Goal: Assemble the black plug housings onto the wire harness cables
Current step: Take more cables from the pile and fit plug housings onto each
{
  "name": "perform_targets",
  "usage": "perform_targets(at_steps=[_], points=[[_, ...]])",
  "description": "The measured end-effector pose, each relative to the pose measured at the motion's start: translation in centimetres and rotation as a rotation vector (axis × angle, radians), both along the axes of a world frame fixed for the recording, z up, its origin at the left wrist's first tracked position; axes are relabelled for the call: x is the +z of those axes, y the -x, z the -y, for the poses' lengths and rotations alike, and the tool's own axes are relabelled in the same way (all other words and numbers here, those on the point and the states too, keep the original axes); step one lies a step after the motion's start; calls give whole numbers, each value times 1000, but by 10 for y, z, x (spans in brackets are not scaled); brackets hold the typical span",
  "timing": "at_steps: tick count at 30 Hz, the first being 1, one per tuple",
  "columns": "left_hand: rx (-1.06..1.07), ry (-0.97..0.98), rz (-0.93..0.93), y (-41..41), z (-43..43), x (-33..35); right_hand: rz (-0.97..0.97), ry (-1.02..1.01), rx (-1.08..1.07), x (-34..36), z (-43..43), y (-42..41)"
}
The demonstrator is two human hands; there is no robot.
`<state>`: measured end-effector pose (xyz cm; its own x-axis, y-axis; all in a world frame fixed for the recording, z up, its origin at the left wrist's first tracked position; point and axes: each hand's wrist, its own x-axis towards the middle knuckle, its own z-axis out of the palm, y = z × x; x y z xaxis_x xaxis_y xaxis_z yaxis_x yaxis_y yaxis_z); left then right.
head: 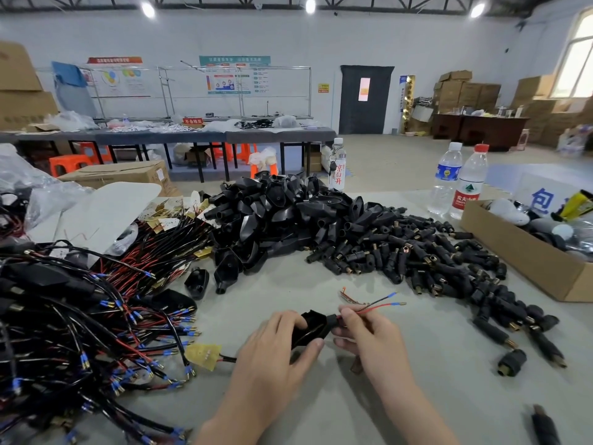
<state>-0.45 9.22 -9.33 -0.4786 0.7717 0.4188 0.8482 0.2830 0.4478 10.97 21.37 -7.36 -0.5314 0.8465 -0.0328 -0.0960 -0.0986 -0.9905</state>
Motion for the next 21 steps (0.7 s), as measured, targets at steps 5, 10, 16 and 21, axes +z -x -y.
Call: perform_targets(at_steps=[5,10,16,21], points=[[-42,0,0,2,5,2,-132,82,-125,-3,-12,-2],[-67,10,-60,5,4,3,-191,126,-233,-5,-19,-3],[-80,-34,-79,7,2,2,-185,113,-162,-2,-11,1],[-67,-92,-183,1,-3,6,-107,50,95,-3,5,9]])
